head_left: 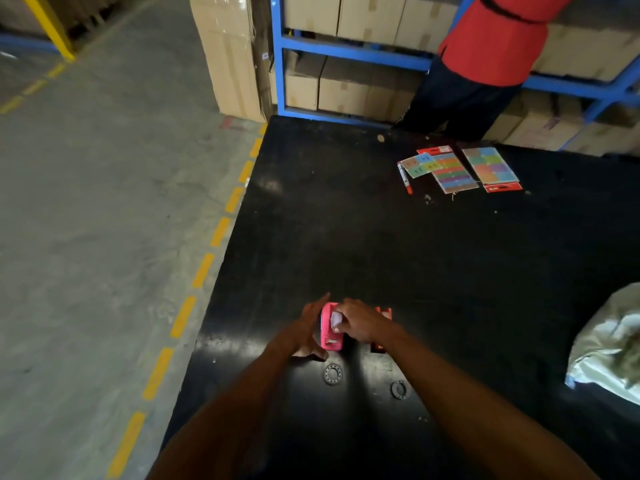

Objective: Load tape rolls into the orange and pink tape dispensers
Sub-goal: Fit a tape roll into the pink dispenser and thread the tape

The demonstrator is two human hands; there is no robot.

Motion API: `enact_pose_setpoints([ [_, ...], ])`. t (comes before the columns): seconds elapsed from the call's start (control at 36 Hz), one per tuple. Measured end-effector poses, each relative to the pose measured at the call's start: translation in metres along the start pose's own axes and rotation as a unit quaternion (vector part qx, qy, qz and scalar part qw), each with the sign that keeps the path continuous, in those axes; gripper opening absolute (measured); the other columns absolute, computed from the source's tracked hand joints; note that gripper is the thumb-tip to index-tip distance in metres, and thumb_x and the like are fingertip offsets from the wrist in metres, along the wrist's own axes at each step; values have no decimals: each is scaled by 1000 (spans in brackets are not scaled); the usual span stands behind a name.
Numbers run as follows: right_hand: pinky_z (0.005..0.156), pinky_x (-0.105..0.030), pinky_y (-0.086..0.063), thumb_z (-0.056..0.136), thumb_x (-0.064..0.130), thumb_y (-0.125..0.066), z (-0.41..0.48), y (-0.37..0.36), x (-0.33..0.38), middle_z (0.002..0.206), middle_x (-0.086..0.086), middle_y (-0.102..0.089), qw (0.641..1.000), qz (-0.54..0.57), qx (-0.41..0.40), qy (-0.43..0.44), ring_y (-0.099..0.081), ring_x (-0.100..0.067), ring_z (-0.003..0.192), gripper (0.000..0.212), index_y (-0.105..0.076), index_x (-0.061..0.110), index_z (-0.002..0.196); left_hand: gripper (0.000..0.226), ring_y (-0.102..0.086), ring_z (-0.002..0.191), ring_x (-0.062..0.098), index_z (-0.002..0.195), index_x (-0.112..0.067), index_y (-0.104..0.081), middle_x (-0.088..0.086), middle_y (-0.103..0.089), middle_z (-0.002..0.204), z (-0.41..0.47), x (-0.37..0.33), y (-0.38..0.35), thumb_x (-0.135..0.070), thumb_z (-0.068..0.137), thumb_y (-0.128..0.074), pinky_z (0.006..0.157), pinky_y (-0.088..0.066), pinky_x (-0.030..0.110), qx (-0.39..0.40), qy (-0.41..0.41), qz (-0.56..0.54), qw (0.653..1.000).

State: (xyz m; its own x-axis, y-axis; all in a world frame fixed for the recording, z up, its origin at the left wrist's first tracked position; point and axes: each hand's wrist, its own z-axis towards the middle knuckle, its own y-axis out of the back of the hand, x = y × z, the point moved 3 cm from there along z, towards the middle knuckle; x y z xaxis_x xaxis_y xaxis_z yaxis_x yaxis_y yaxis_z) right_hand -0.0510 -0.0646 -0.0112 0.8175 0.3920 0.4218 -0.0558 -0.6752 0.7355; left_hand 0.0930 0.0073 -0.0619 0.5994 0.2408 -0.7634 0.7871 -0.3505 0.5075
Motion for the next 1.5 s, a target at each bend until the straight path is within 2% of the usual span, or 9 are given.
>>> enact_pose_setpoints([
  [0.17, 96, -30, -40, 88, 28, -70, -24, 3, 3, 125, -17, -61, 999, 8, -44, 6, -56, -31, 118, 41, -63, 6, 122, 67, -55, 84, 11, 141, -14, -39, 2, -49, 116, -27, -15, 12, -13, 76, -58, 73, -46, 14, -167, -15, -59, 984],
  [0.25, 94, -32, -43, 85, 26, -72, -33, 4, 7, 120, -18, -64, 998, 16, -67, 18, -59, -32, 113, 37, -66, 6, 116, 27, -64, 87, 21, 117, -12, -60, 8, -66, 104, -39, -22, 4, -1, 92, -58, 68, -55, 24, -120, 16, -178, 977],
  [0.44, 86, -33, -45, 88, 14, -63, -55, 10, 26, 109, -21, -70, 995, 12, -91, 47, -64, -34, 105, 21, -71, 1, 101, 23, -72, 86, 20, 98, -20, -76, 14, -78, 97, -59, -44, 1, -1, 85, -70, 83, -58, 37, -157, 16, -259, 953],
  [0.56, 77, -25, -42, 87, 13, -64, -67, 13, 27, 107, -15, -73, 991, 34, -120, 49, -67, -29, 101, 18, -73, 5, 100, 19, -72, 73, 4, 97, -12, -78, -2, -78, 80, -67, -57, 0, -1, 83, -73, 73, -58, 23, -184, 21, -287, 940],
  [0.72, 84, -31, -46, 80, 23, -74, -87, 10, 11, 103, -11, -66, 987, 62, -147, 34, -62, -26, 96, 26, -70, 10, 102, 21, -71, 77, 15, 104, 6, -74, 23, -74, 95, -72, -62, 4, 0, 84, -72, 70, -60, 28, -182, 36, -303, 935],
  [0.83, 88, -39, -51, 81, 17, -62, -100, -13, -13, 96, -8, -66, 992, 73, -99, -20, -63, -28, 95, 6, -58, 17, 86, 28, -70, 66, -3, 113, 12, -67, 20, -70, 100, -79, -59, 2, 1, 87, -68, 63, -56, 12, -165, 40, -306, 937],
  [1.0, 110, -43, -40, 92, 13, -60, -105, -60, -33, 149, -27, -34, 989, 76, -99, -75, -41, -43, 135, 68, -24, 2, 148, 27, -68, 67, -11, 115, 7, -67, 16, -69, 103, -85, -51, 0, -1, 89, -66, 64, -54, 6, -152, 45, -272, 949],
  [1.14, 85, -34, -52, 81, 28, -77, -103, -80, -28, 118, -8, -62, 995, 35, -53, -79, -62, -23, 103, 40, -53, 17, 111, 31, -70, 65, -5, 118, 10, -62, 20, -68, 102, -85, -50, 3, 6, 87, -66, 64, -57, 10, -148, 55, -275, 948],
  [1.5, 101, -37, -38, 75, 59, -72, -83, -95, -10, 136, -3, -47, 989, -85, -124, -7, -47, -22, 123, 74, -45, 23, 133, 18, -69, 74, 12, 103, 3, -67, 7, -72, 85, -85, -37, 8, 4, 85, -70, 66, -57, 14, -144, 73, -313, 936],
])
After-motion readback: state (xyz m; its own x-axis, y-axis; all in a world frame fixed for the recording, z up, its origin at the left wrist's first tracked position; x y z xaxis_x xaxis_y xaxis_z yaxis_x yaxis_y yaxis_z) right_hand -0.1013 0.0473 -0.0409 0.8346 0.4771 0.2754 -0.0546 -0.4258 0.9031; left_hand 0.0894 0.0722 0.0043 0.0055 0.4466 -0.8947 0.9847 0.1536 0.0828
